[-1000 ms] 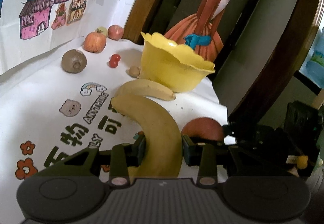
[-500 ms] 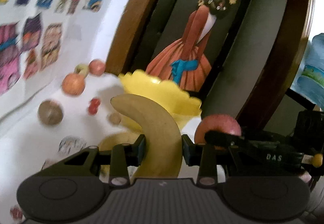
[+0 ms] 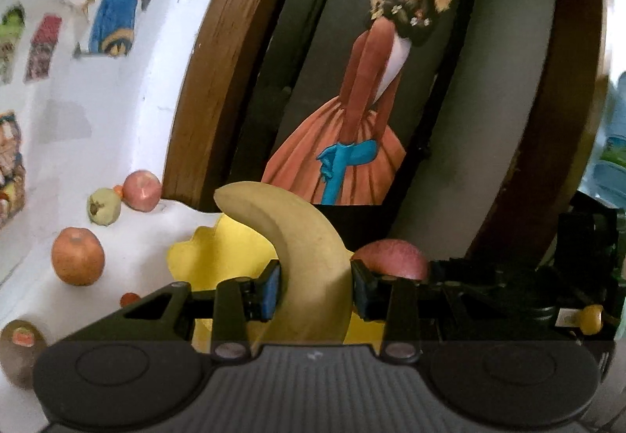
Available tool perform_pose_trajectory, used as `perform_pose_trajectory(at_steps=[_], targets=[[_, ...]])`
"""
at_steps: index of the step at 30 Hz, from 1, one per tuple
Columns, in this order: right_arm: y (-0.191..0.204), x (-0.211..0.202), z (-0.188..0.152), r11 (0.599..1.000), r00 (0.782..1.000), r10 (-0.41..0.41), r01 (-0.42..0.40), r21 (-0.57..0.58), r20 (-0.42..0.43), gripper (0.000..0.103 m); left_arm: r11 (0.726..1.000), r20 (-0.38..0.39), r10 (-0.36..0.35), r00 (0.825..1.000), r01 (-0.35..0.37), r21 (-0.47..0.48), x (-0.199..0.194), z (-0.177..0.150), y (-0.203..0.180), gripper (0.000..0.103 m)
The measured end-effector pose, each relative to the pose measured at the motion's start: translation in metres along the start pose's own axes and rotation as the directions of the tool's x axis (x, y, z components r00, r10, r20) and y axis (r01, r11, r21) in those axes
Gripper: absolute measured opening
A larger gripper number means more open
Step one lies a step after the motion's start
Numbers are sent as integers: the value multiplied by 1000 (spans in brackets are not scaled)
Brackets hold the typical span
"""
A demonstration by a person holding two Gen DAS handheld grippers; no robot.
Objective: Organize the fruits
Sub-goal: 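Carry banana and apple into the yellow bowl and open both tools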
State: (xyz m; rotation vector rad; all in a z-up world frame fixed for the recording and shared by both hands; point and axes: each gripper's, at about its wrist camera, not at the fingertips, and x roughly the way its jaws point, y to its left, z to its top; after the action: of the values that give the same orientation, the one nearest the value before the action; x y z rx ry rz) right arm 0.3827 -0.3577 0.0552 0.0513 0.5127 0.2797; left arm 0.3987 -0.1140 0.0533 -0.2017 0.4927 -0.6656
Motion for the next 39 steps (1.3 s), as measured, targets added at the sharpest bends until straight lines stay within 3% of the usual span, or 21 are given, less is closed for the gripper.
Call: perform_pose_trajectory(at_steps=[7, 20, 30, 39], targets=[[-9, 44, 3, 999, 995, -22, 17, -51, -93, 56, 999, -47, 32, 998, -33, -22, 45, 0, 11, 42], [3, 63, 0, 991, 989, -32, 13, -132, -144, 57, 998, -72, 59, 996, -59, 1, 63, 1, 11, 43], [7, 65, -2, 984, 989, -56, 32, -174, -134, 56, 998, -86, 59, 995, -59, 7, 66, -3, 9, 44], [3, 57, -4, 985, 992, -70, 52, -166, -103, 58, 998, -44, 54, 998, -54, -9, 60, -1, 9, 46]])
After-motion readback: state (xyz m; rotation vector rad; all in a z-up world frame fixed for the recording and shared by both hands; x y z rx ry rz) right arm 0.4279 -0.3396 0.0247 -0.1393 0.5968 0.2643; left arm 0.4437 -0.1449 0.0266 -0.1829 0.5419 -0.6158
